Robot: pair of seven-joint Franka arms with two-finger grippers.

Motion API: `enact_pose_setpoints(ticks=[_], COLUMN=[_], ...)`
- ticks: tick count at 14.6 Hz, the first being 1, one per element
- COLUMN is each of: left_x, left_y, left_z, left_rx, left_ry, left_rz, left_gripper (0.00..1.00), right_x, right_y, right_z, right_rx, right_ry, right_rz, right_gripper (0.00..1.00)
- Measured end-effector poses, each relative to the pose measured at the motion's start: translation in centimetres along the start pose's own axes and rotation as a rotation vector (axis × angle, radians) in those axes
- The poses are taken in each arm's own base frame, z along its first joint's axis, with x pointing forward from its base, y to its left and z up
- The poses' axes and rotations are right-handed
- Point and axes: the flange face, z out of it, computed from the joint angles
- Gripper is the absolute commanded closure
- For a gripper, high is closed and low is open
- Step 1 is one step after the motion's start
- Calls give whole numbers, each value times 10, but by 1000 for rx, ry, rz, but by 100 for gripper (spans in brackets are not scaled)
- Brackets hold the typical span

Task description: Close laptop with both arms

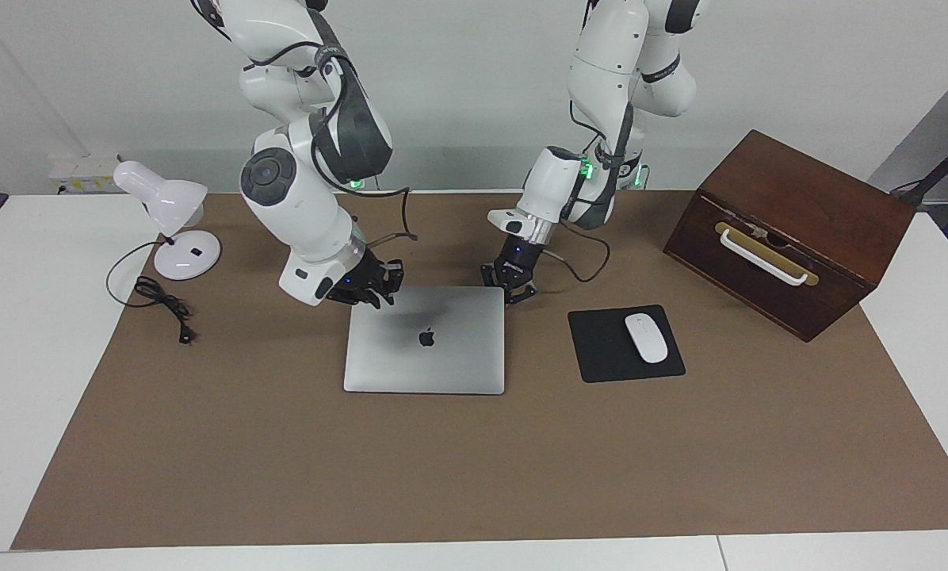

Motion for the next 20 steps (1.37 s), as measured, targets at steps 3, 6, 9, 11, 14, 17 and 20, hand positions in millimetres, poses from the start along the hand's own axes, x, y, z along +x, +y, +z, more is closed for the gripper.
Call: enact_pose_setpoints(ticks=[3,6,9,11,14,17,20], left_x=[1,15,36,46,56,73,86], left_y=[-5,-3,-9,-14,-25,-54,-81], left_z=[-10,-31,-64,-90,-129,-180,-221], left_rx=[5,-7,-15,-22,-30,-35,-30], left_ry=[-23,-77,-178,-246,-358,-471,-527], left_rz=[-11,-24,-42,-40,-48,-54,-84], left_gripper=[100,100,100,100,100,100,0], right_x=[-12,-26,-37,-44,-59,-67,-67], right_y=[4,16,37,51,61,60,67], right_z=[-30,-58,-76,-89,-113,-130,-132], right_rx=[-46,-107,-124,-125,-146,-168,-171], right_ry=[26,37,28,32,18,12,11], right_rz=[-12,-10,23,50,70,68,80], right_gripper=[0,0,0,0,0,0,0])
